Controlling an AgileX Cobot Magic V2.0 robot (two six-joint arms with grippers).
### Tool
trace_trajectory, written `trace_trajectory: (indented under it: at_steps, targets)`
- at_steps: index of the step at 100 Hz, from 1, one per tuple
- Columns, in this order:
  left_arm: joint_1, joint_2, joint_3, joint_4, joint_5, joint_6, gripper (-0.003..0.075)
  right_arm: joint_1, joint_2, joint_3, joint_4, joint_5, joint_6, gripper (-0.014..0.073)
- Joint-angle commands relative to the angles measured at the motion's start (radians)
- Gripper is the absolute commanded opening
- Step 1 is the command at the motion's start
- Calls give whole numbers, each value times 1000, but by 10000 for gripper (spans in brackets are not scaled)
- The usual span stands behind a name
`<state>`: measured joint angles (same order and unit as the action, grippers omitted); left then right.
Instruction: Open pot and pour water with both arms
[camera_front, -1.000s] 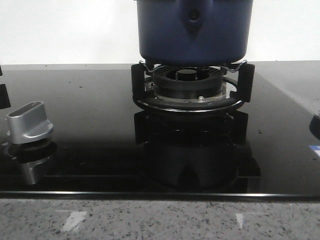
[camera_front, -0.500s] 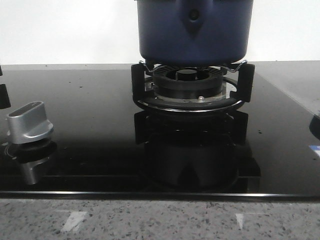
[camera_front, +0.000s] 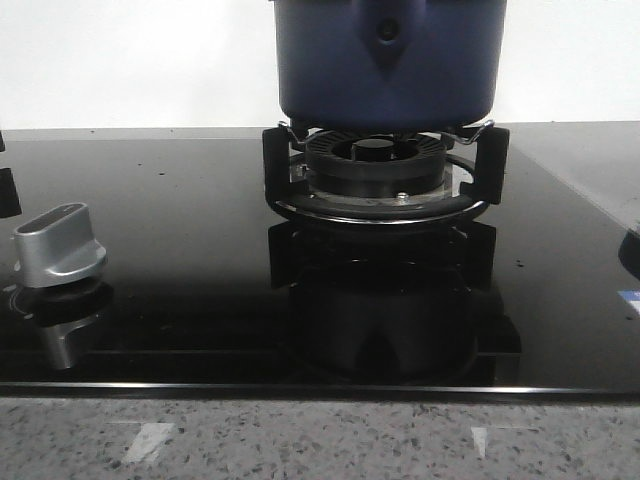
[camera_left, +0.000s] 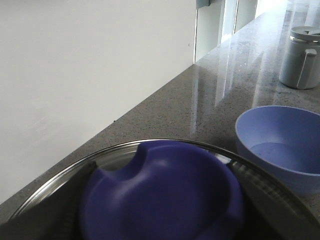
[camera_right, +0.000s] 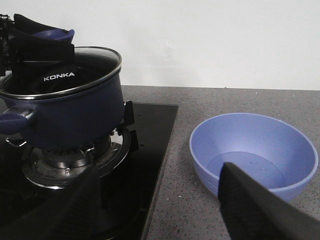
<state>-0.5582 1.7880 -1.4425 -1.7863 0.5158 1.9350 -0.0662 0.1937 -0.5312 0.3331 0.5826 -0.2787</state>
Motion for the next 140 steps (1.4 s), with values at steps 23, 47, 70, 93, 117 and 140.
trace_trajectory:
  at_steps: [23,47,70,93,117,140]
  targets:
    - [-3,-56,-71,-86,18,-65,314,0,23,-22,13,-71,-6,455]
    - [29,-77,-83,-86,3,-100,314,0,23,-22,21,-36,-6,455]
    - [89,-142,-83,59,18,-262,314,0,23,-26,35,-8,-6,455]
    - [112,-221,-79,369,20,-467,316,0,71,-44,121,-8,121,455]
    - [151,-294,-17,488,70,-577,318,0,321,-267,121,158,187,455]
    - [229,-414,150,488,62,-577,318,-16,576,-531,45,236,271,455]
